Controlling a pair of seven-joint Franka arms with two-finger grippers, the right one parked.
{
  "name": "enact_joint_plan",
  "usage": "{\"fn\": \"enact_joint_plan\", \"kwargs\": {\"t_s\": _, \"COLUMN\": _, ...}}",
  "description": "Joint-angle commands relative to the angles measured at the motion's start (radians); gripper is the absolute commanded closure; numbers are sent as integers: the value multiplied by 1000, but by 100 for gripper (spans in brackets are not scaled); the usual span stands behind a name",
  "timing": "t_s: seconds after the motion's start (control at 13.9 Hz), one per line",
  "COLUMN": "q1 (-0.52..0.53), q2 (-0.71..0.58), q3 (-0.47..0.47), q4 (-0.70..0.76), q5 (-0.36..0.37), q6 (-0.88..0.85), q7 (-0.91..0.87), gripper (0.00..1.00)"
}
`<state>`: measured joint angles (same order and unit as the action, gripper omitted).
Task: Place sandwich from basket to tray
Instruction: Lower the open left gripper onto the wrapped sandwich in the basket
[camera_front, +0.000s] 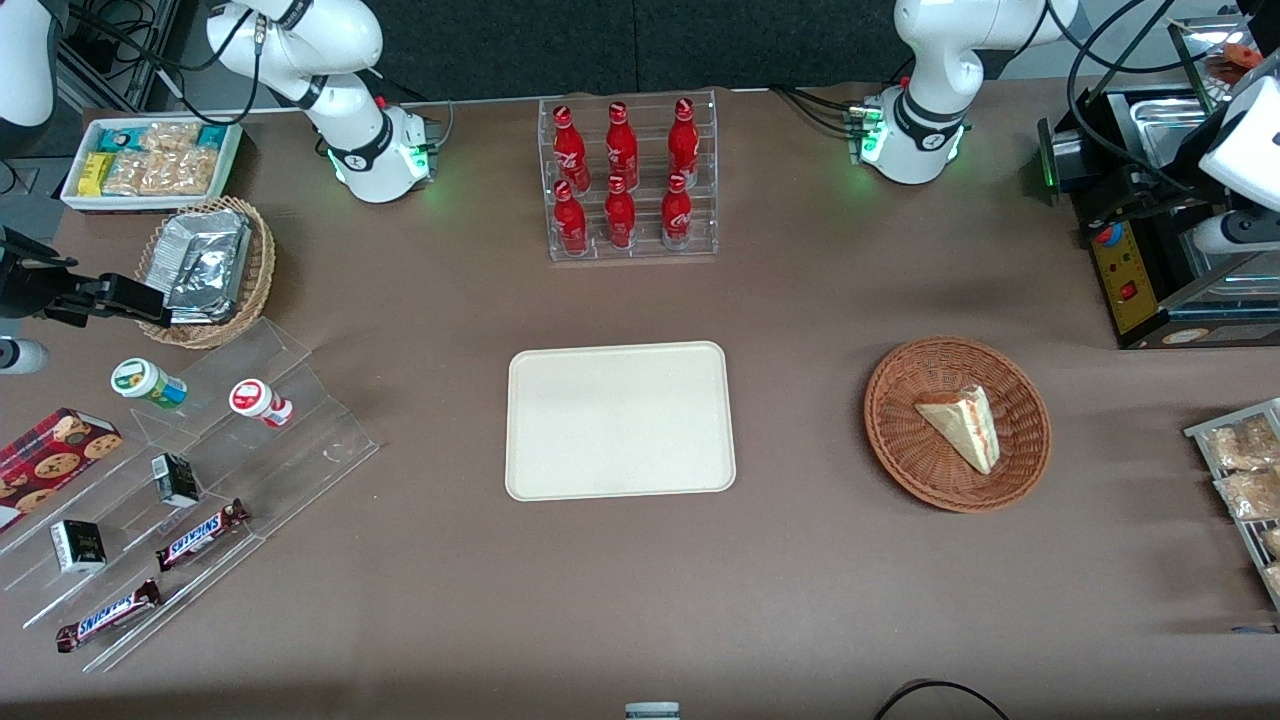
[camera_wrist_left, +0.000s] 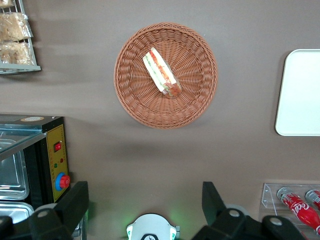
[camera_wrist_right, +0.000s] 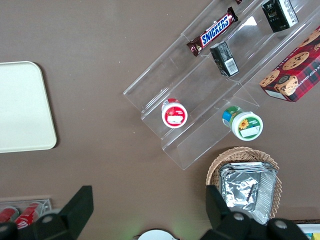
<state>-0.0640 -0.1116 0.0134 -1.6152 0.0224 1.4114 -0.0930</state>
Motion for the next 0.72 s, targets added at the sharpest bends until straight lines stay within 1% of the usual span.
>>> {"fn": "enact_joint_plan", "kwargs": {"t_s": 0.0, "q1": 21, "q2": 10, "q3": -16, "q4": 24, "q5": -12, "q6": -31, "q7": 16, "gripper": 0}}
{"fn": "enact_joint_plan", "kwargs": {"t_s": 0.22, "q1": 42, "q2": 62, "q3": -9, "q4": 0, "q5": 1, "q6": 0, "q7": -5, "gripper": 0}}
{"fn": "enact_joint_plan", "kwargs": {"t_s": 0.29, "q1": 68, "q2": 84, "q3": -1, "q4": -37, "q5": 1, "q6": 65, "q7": -26, "gripper": 0}}
{"fn": "enact_joint_plan", "kwargs": {"t_s": 0.36, "q1": 78, "q2": 90, "q3": -1, "q4": -87, "q5": 2, "q6": 124, "q7": -121, "gripper": 0}}
{"fn": "enact_joint_plan", "kwargs": {"t_s": 0.58, "q1": 78, "q2": 130, "q3": -1, "q4": -233, "q5": -10, "q6": 344, "q7": -483, "gripper": 0}}
{"fn": "enact_joint_plan", "kwargs": {"t_s": 0.65, "q1": 72, "q2": 144, "q3": -3, "q4": -283, "q5": -10, "q6": 429, "q7": -560, "gripper": 0}}
